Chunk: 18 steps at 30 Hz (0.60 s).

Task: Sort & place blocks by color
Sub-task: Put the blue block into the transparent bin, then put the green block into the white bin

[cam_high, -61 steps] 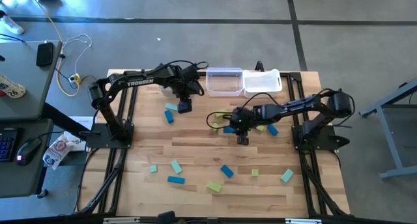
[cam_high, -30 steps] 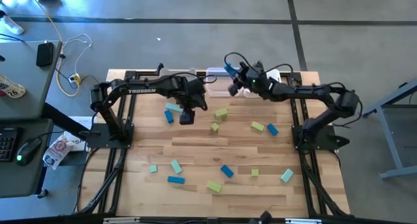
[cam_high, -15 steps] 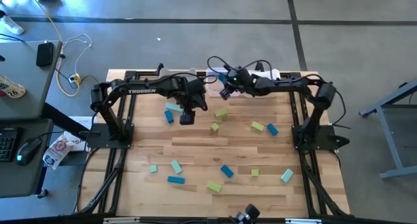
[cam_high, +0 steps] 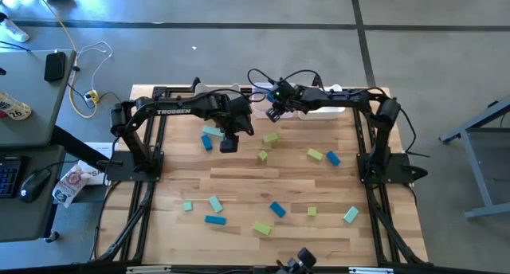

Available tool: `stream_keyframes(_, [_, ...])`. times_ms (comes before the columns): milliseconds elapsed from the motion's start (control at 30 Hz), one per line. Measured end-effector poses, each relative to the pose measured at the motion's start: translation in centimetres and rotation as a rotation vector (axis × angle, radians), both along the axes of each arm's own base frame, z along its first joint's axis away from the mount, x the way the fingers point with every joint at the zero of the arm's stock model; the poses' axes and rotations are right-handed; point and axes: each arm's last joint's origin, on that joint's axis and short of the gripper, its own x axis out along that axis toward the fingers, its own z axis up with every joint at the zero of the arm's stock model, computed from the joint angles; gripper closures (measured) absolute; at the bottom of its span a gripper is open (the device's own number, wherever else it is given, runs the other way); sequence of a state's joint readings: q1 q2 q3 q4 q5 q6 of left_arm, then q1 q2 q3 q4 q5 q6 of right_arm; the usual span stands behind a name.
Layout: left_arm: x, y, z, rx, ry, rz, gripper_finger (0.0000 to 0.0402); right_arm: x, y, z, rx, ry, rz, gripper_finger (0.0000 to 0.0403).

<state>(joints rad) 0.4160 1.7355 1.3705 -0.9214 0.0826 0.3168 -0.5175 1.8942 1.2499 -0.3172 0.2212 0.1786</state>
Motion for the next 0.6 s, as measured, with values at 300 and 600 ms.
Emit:
stream_keyframes(300, [-0.1,-0.2,-0.1,-0.009,0.020,0.000,0.0212,-0.3,0.2,-0.3,0.039,0.037,0.013,0.0255])
stream_keyframes(600, [-0.5,-1.6,-0.2,-0.158,0.059,-0.068,0.0212,-0.3,0.2,-0.2,0.018,0.043,0.031,0.0193])
